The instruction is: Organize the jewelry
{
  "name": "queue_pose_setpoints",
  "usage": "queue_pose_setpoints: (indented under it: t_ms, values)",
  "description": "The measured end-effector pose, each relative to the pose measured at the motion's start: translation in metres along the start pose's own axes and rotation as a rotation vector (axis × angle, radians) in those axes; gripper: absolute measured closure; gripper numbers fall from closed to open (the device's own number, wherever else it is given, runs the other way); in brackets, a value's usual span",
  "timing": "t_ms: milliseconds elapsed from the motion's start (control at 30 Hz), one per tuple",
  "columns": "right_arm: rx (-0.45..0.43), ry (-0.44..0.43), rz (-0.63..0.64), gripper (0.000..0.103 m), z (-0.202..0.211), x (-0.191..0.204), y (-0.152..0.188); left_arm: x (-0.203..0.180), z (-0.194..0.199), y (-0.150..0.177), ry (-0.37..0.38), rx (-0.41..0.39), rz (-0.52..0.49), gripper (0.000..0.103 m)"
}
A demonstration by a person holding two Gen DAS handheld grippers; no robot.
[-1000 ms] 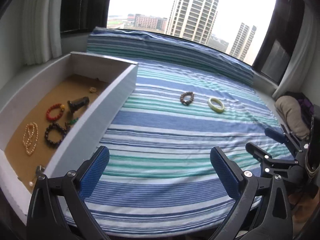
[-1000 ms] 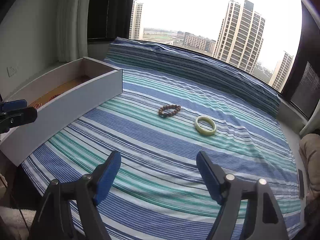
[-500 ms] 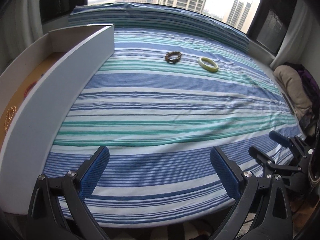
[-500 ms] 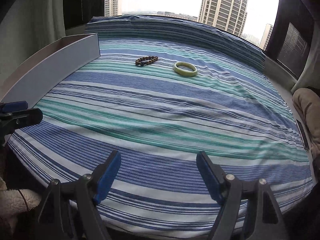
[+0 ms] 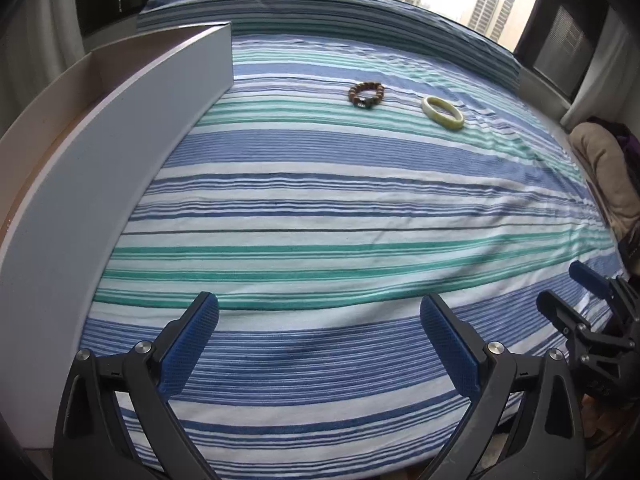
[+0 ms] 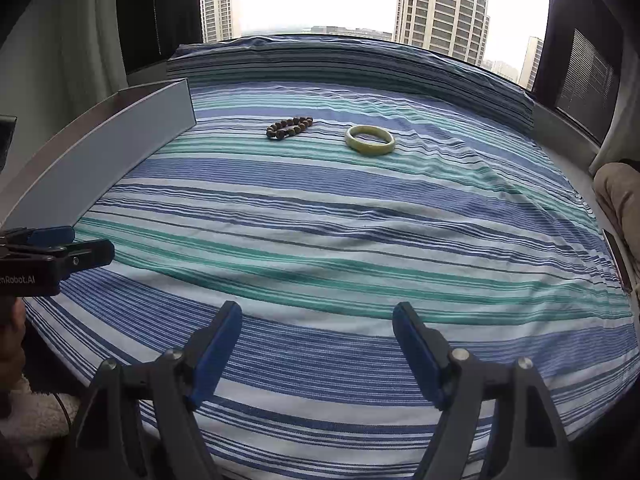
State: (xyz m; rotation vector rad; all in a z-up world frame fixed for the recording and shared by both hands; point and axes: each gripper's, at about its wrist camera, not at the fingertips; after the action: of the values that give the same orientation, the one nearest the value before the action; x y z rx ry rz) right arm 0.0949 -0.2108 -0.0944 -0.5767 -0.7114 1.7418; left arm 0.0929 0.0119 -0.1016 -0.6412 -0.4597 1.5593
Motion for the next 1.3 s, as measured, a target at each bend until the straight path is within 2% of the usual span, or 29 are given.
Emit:
queue_pose_setpoints:
  t_ms: [167, 333, 767, 900, 1067, 1133, 1200, 1233, 1267, 1300]
  values:
    - [0.018, -0.013, -0.033, 0.024, -0.008, -0.010, 0.001, -0.019, -0.012, -0.019, -0.015, -0.008, -0.085, 0.002]
    - [0.026, -0.023, -0.066, 0.024, -0.012, -0.020, 0.003, -0.034, -0.028, -0.036, -0.082, -0.013, -0.149, 0.002]
    - [0.058, -0.024, -0.080, 0.024, -0.025, -0.027, 0.004, -0.041, -0.048, -0.042, -0.111, 0.017, -0.168, 0.002]
    - [0.066, -0.038, -0.086, 0.024, -0.029, -0.025, 0.005, -0.038, -0.053, -0.058, -0.055, 0.027, -0.160, 0.002]
    - [0.059, -0.049, -0.099, 0.024, -0.031, -0.030, 0.004, -0.030, -0.065, -0.124, 0.099, -0.082, -0.191, 0.002]
    - [0.056, -0.053, -0.113, 0.024, -0.031, -0.033, 0.004, -0.034, -0.081, -0.148, 0.151, -0.098, -0.225, 0.003]
    - [0.057, -0.057, -0.125, 0.024, -0.032, -0.038, 0.004, -0.044, -0.104, -0.164, 0.190, -0.074, -0.293, 0.004]
    - [0.058, -0.058, -0.130, 0.024, -0.033, -0.040, 0.004, -0.051, -0.115, -0.169, 0.195, -0.062, -0.340, 0.010]
    - [0.059, -0.058, -0.134, 0.024, -0.032, -0.042, 0.005, -0.058, -0.126, -0.172, 0.208, -0.049, -0.394, 0.022]
    - [0.060, -0.058, -0.139, 0.024, -0.033, -0.044, 0.005, -0.066, -0.136, -0.173, 0.219, -0.036, -0.448, 0.026]
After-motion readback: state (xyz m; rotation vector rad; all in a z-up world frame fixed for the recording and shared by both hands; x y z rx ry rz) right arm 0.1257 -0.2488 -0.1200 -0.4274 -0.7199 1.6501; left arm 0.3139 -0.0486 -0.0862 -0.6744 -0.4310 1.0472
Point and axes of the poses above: each gripper's, at about its wrist camera, not at the fingertips, and z roughly against the way its jaws point, x to its left, y to its underside, and after that the axes turned 8 degrees about -x, right-handed
